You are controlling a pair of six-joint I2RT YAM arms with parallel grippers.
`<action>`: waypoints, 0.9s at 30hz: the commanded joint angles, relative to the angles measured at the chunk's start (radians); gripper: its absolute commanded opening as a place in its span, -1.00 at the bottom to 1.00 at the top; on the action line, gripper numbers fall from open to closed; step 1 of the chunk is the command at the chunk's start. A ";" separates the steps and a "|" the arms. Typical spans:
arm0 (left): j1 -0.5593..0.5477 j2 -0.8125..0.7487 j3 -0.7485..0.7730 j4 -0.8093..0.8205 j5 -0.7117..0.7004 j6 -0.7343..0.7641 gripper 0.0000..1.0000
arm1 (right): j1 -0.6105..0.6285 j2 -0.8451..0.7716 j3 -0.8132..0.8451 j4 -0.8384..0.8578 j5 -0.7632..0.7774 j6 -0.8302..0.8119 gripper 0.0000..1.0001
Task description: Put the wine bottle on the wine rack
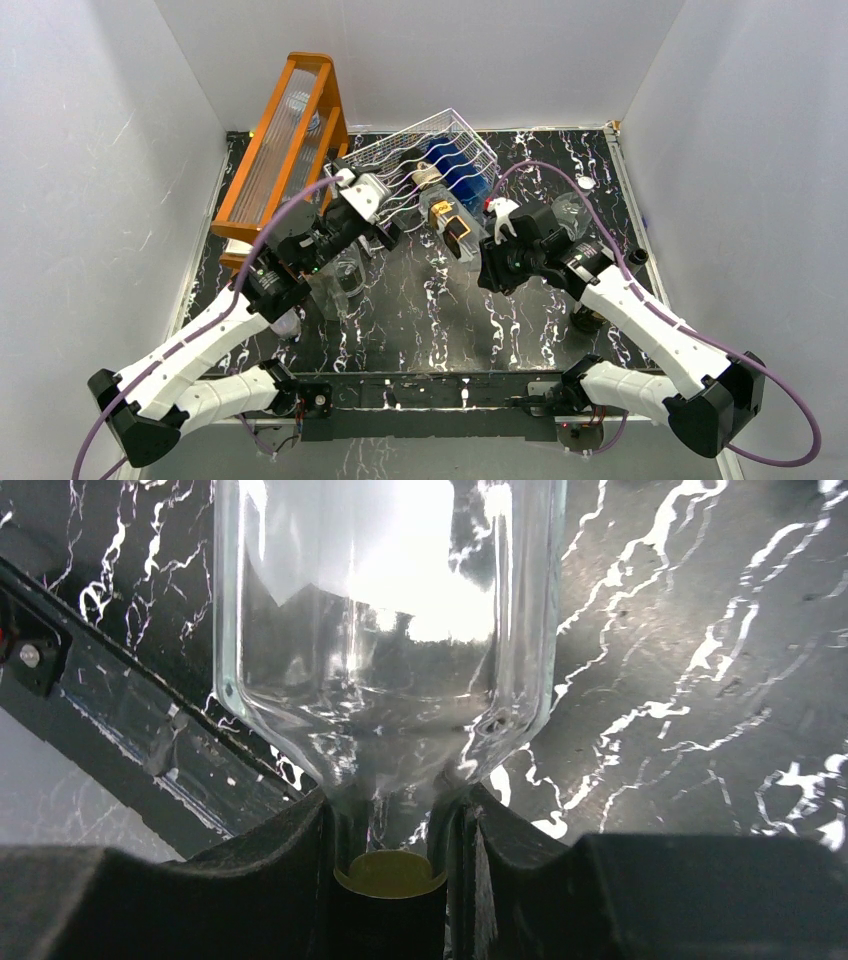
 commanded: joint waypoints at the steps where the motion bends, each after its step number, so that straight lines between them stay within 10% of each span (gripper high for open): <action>1: -0.002 -0.053 0.069 -0.153 -0.059 -0.293 0.95 | 0.001 -0.052 -0.056 0.352 -0.119 0.013 -1.00; 27: -0.002 -0.097 0.116 -0.300 -0.104 -0.343 0.96 | 0.056 0.142 -0.239 0.682 -0.062 0.118 -1.00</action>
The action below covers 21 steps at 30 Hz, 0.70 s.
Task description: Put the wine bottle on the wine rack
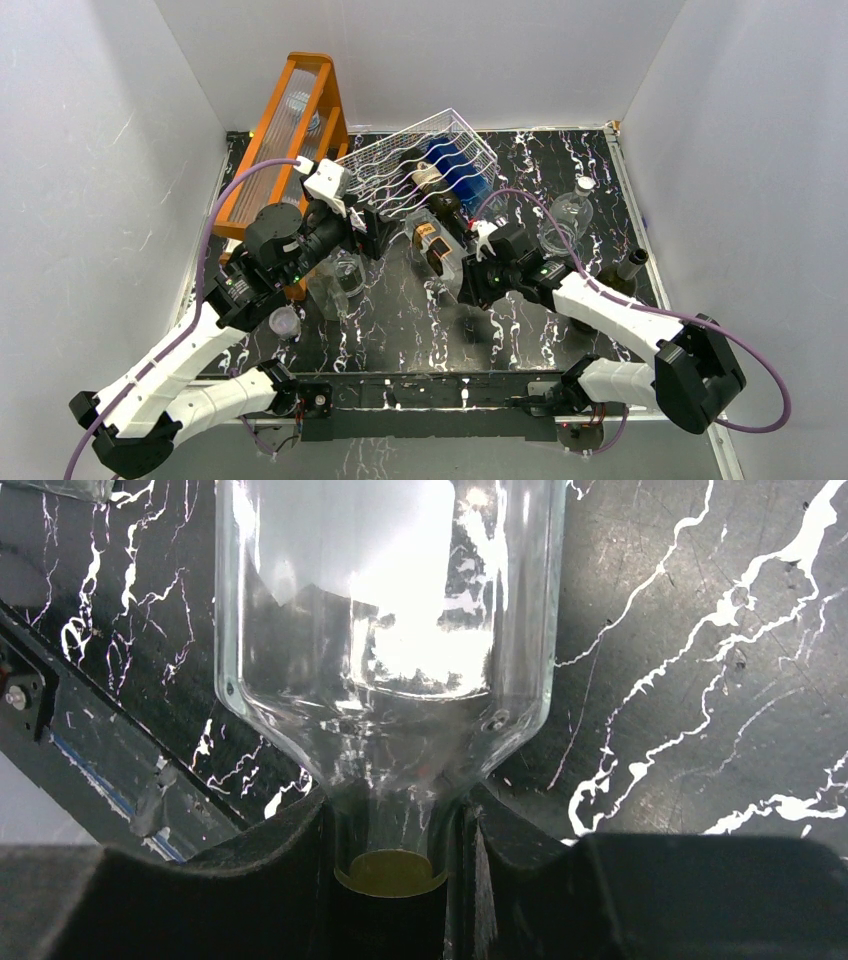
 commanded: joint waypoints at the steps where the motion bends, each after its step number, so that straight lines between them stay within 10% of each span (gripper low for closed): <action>1: -0.001 -0.018 0.042 0.020 0.023 0.036 0.96 | 0.020 0.013 0.027 0.274 0.004 0.002 -1.00; 21: -0.002 -0.023 0.062 -0.003 0.033 0.060 0.96 | 0.037 0.146 0.101 0.453 0.090 0.000 -1.00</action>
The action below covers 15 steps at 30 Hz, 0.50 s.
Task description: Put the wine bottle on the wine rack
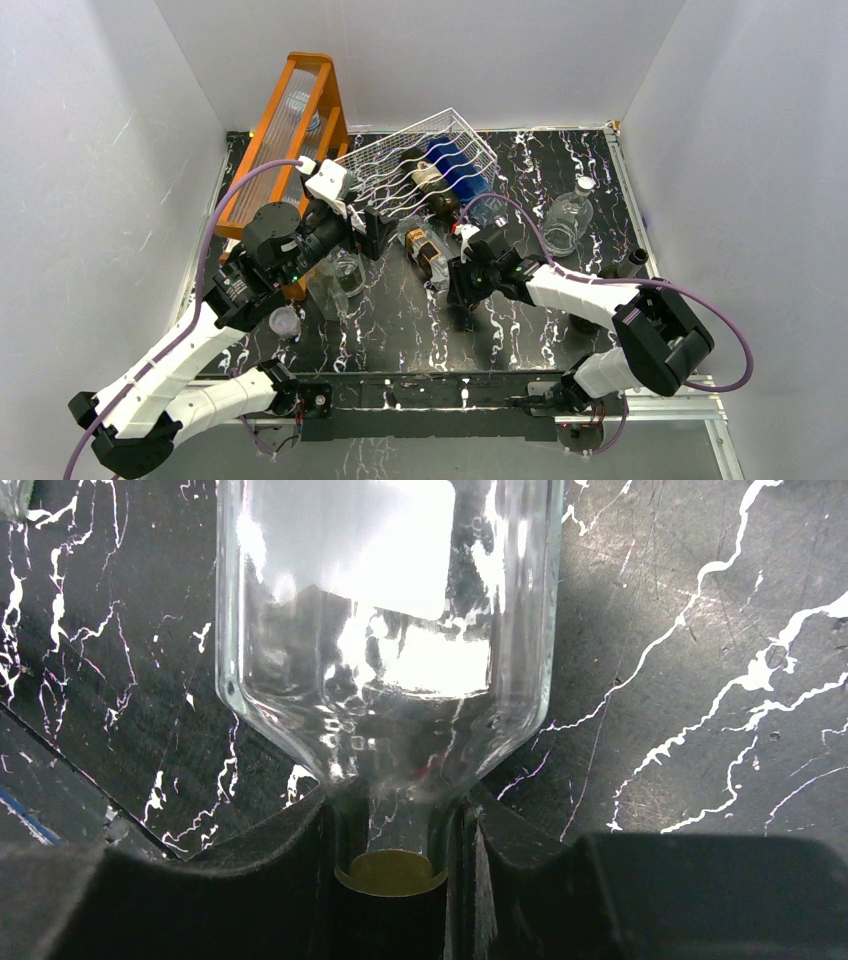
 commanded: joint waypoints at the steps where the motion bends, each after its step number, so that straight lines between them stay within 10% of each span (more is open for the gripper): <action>1: -0.002 -0.021 0.057 -0.011 0.023 -0.003 0.96 | 0.002 -0.048 0.105 0.295 0.040 -0.019 -1.00; 15: -0.002 -0.029 0.059 -0.068 0.012 -0.045 0.97 | 0.001 -0.025 0.166 0.249 0.092 -0.064 -1.00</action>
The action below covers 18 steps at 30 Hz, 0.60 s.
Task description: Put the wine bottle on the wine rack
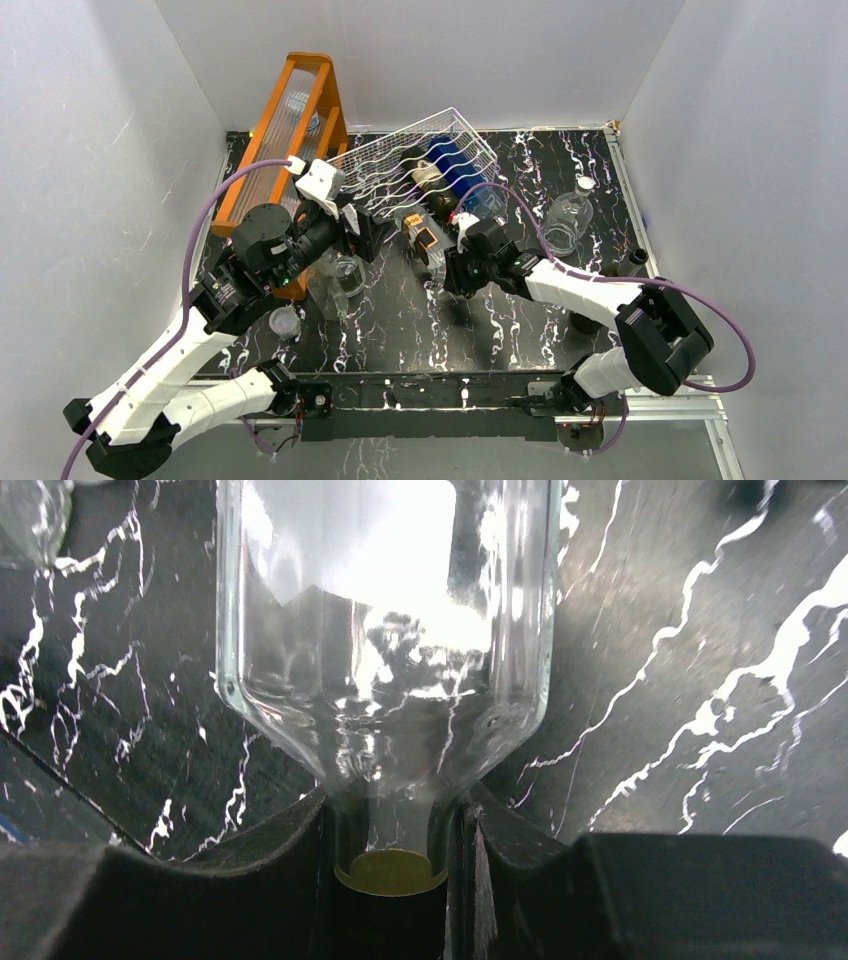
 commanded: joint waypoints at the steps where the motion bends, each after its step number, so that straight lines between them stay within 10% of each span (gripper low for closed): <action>1: -0.001 0.001 0.031 -0.025 0.011 -0.016 0.97 | -0.002 -0.029 0.115 0.260 0.058 -0.041 -1.00; 18: -0.002 0.029 0.061 -0.030 0.045 -0.028 0.96 | -0.001 0.226 0.177 0.577 0.097 0.037 -1.00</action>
